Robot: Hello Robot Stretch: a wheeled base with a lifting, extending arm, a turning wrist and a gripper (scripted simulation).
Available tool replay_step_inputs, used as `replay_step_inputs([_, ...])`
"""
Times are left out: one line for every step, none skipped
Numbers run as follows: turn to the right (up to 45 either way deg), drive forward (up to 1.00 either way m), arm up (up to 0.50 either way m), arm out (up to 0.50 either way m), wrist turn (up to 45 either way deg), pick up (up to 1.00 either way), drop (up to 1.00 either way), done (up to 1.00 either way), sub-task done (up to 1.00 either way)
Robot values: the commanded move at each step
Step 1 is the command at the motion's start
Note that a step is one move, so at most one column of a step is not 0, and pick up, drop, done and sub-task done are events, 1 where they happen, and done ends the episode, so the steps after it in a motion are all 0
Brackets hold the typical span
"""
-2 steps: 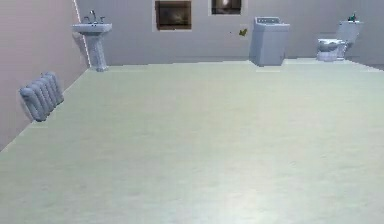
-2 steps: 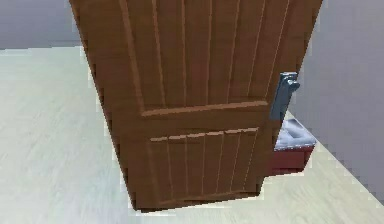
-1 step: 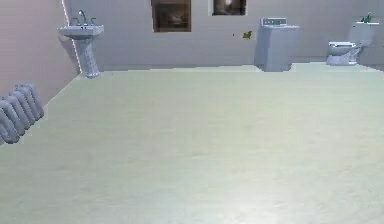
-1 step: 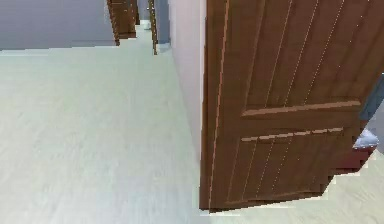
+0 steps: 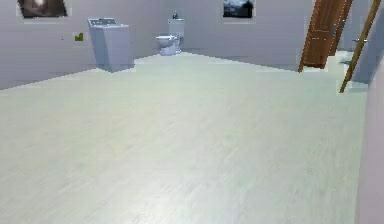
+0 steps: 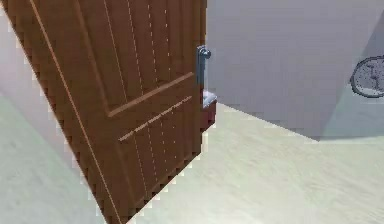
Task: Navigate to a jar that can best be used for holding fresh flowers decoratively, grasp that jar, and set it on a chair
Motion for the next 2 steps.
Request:
replay_step_inputs([0.0, 0.6, 0.0, 0.0, 0.0, 0.0, 0.0, 0.0, 0.0])
replay_step_inputs([33.0, 0.0, 0.0, 0.0, 0.0, 0.0, 0.0, 0.0, 0.0])
